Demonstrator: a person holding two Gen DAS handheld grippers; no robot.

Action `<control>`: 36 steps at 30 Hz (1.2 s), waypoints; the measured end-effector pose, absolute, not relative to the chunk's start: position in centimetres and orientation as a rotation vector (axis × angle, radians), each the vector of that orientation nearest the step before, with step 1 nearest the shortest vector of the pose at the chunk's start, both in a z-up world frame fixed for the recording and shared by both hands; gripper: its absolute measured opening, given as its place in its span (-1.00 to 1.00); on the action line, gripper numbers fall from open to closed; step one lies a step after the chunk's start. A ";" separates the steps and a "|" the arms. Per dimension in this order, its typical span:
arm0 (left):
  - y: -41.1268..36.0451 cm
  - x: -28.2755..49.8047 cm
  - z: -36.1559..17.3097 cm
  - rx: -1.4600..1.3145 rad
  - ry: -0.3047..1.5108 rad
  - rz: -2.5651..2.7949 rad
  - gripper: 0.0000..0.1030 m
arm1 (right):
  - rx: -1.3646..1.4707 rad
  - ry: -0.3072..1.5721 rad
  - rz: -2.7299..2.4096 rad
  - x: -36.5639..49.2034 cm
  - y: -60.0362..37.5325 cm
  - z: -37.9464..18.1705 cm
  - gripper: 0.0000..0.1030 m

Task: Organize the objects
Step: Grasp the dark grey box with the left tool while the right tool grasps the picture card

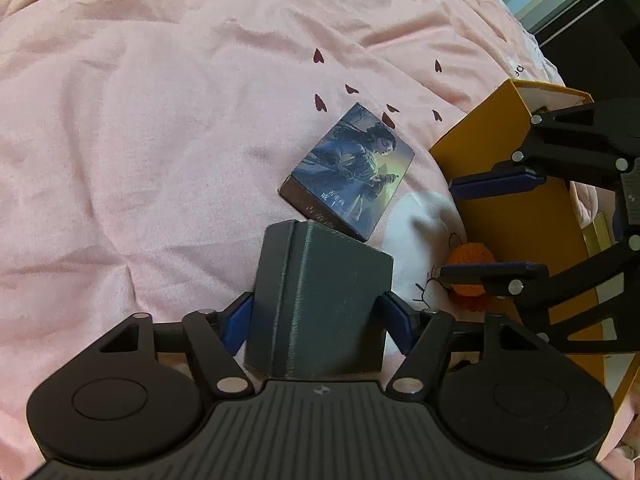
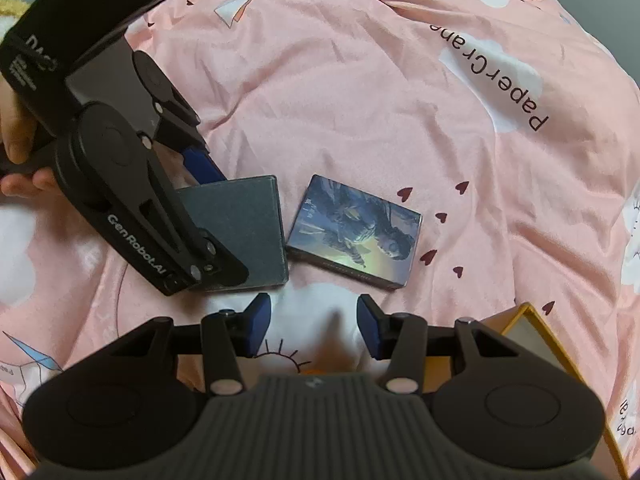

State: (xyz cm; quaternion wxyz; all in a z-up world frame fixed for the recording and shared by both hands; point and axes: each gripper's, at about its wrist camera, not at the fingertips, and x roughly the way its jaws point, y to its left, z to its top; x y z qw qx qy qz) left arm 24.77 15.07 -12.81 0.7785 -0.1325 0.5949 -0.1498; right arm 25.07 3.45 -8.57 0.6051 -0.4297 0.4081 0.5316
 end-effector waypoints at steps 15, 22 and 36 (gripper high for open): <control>14.2 22.0 -7.6 -0.194 1.180 -0.276 -0.12 | -1.055 0.852 1.231 24.4 4.0 -7.8 -0.05; 16.3 20.6 -5.1 -0.063 1.158 -0.168 -0.15 | -1.141 0.753 1.280 23.9 4.6 -7.8 -0.05; 18.9 20.8 -4.3 0.053 1.198 -0.114 -0.15 | -1.557 0.524 1.257 21.9 8.1 -14.2 0.13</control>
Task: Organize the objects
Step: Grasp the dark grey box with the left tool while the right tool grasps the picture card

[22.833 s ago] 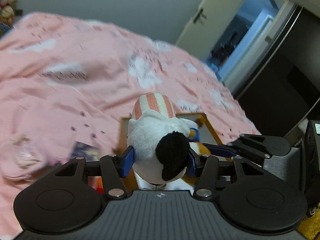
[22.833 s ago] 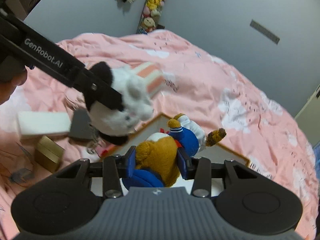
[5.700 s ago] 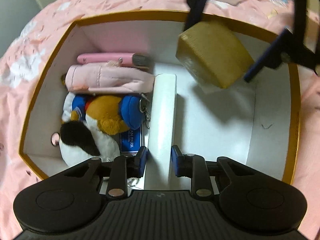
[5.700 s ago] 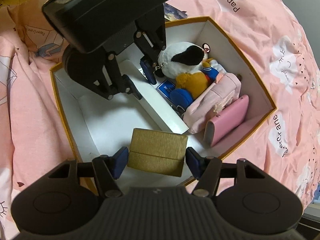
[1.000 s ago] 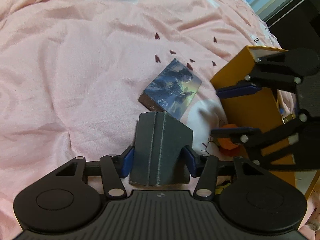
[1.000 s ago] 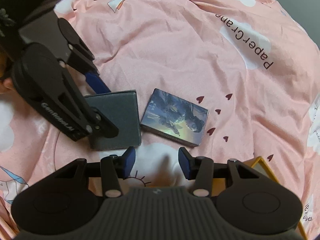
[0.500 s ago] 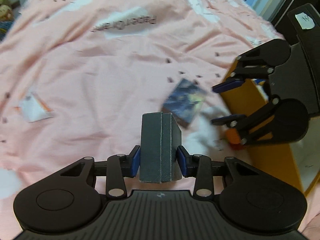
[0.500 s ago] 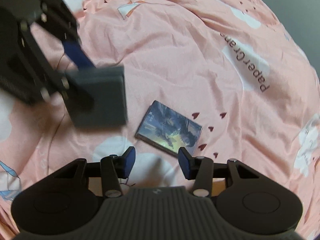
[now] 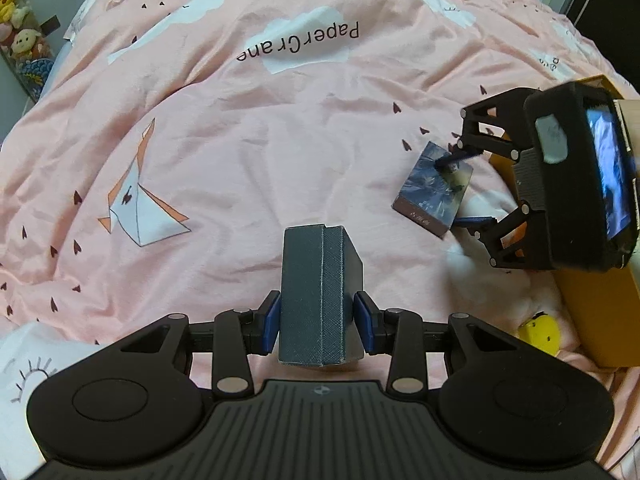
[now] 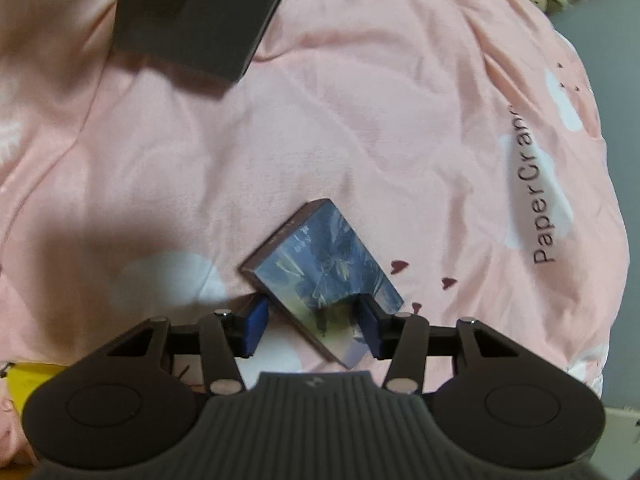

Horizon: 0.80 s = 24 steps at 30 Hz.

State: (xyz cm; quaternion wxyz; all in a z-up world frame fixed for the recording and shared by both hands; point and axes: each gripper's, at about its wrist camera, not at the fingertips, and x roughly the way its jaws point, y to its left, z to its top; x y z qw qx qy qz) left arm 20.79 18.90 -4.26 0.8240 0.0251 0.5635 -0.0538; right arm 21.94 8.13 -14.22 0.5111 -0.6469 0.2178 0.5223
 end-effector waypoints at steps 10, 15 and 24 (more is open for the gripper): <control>19.3 20.9 -3.8 0.064 1.195 -0.116 -0.15 | -1.644 0.434 1.284 21.4 8.5 -15.7 0.01; 19.5 20.2 -3.3 0.066 1.187 -0.111 -0.15 | -1.591 0.406 1.275 21.3 8.1 -13.5 -0.33; 18.5 18.3 -0.8 0.074 1.139 -0.128 -0.15 | -1.306 0.470 1.225 20.6 7.5 -7.0 -0.54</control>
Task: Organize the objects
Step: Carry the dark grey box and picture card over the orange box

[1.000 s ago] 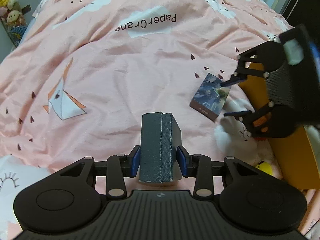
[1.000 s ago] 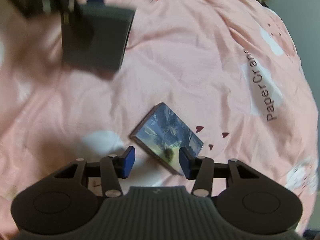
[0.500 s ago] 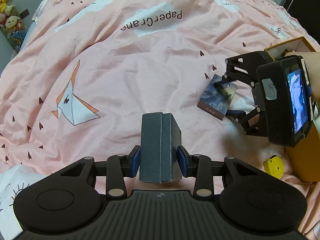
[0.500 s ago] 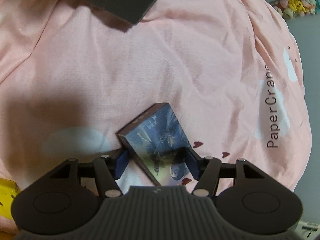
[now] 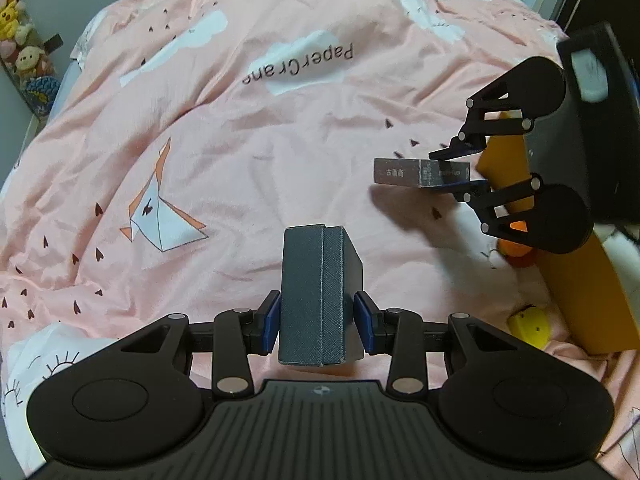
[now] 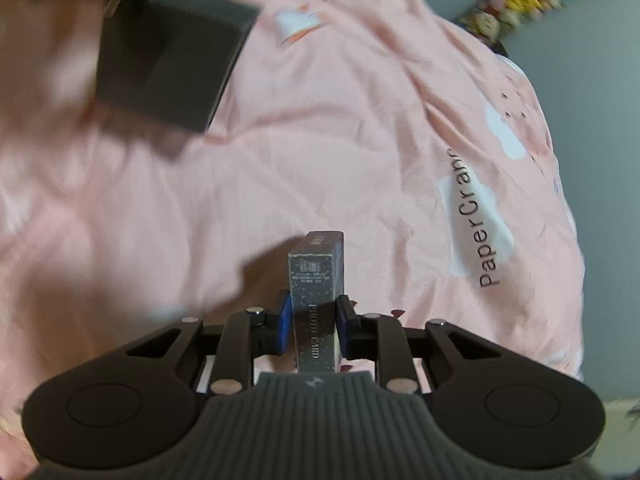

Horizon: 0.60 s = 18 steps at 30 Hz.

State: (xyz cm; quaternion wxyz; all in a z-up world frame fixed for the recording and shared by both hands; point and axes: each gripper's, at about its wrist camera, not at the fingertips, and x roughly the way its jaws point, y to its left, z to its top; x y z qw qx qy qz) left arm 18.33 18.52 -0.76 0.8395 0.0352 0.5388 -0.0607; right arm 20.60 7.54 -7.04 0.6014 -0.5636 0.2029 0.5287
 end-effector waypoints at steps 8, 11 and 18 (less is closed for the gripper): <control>16.2 15.8 2.7 0.080 1.060 -0.168 -0.15 | -0.967 0.559 1.269 19.1 2.5 0.3 -0.54; 14.9 14.9 4.3 0.068 1.022 -0.200 -0.15 | -0.852 0.605 1.266 18.8 -0.4 3.0 -0.54; 11.4 12.9 7.0 -0.025 0.923 -0.280 -0.15 | -0.682 0.737 1.204 18.6 -8.0 6.8 -0.54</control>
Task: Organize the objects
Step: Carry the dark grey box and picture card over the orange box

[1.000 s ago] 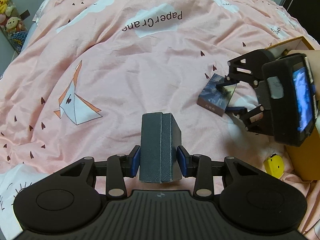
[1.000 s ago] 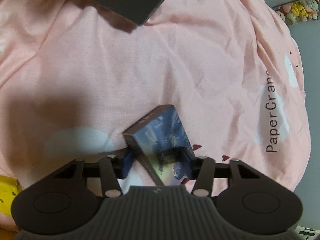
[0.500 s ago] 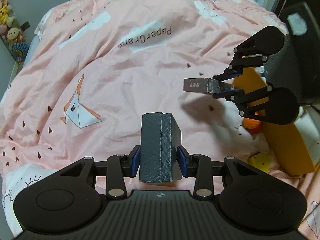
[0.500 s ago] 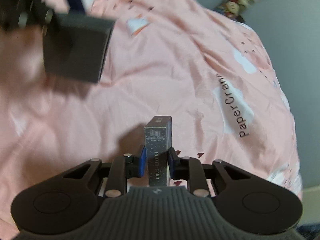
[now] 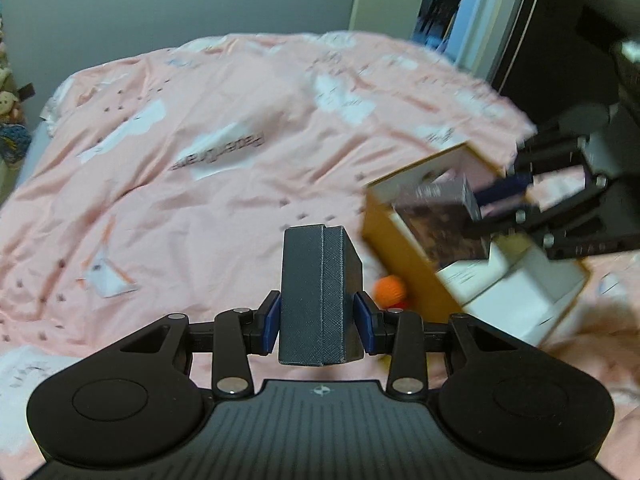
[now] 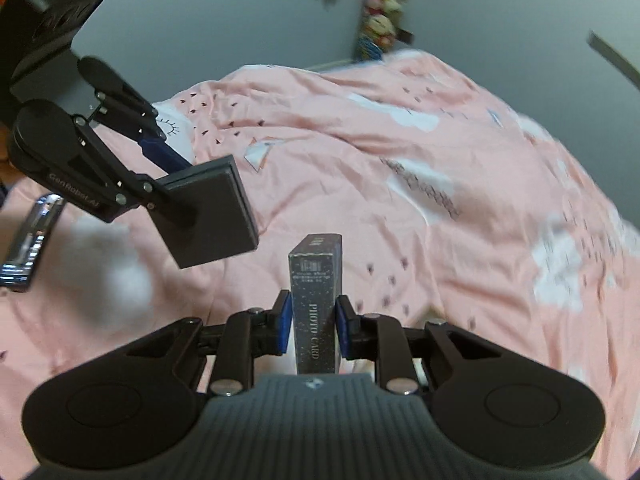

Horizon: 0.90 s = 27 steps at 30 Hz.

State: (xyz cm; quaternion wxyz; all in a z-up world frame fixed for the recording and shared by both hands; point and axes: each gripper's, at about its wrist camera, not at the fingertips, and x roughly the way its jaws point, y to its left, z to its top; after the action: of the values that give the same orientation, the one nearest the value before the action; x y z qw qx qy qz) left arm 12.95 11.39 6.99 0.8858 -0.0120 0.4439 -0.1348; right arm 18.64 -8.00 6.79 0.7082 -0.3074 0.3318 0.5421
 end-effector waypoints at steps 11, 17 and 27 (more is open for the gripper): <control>7.6 11.3 4.2 -0.367 0.804 -0.354 -0.15 | -0.442 1.209 0.983 21.5 -16.0 -1.4 -0.54; 6.1 12.2 2.6 -0.422 0.807 -0.372 -0.15 | -0.278 1.409 0.956 23.6 -16.5 -6.2 -0.54; 4.0 13.2 0.6 -0.416 0.849 -0.395 -0.15 | -0.227 1.539 0.911 24.9 -16.0 -9.9 -0.51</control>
State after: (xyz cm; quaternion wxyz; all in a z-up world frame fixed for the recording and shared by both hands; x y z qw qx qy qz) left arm 13.20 3.98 0.63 0.8716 -0.1991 0.4062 -0.1889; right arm 24.95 -16.04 -9.91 0.6207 -0.0988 0.6693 0.3961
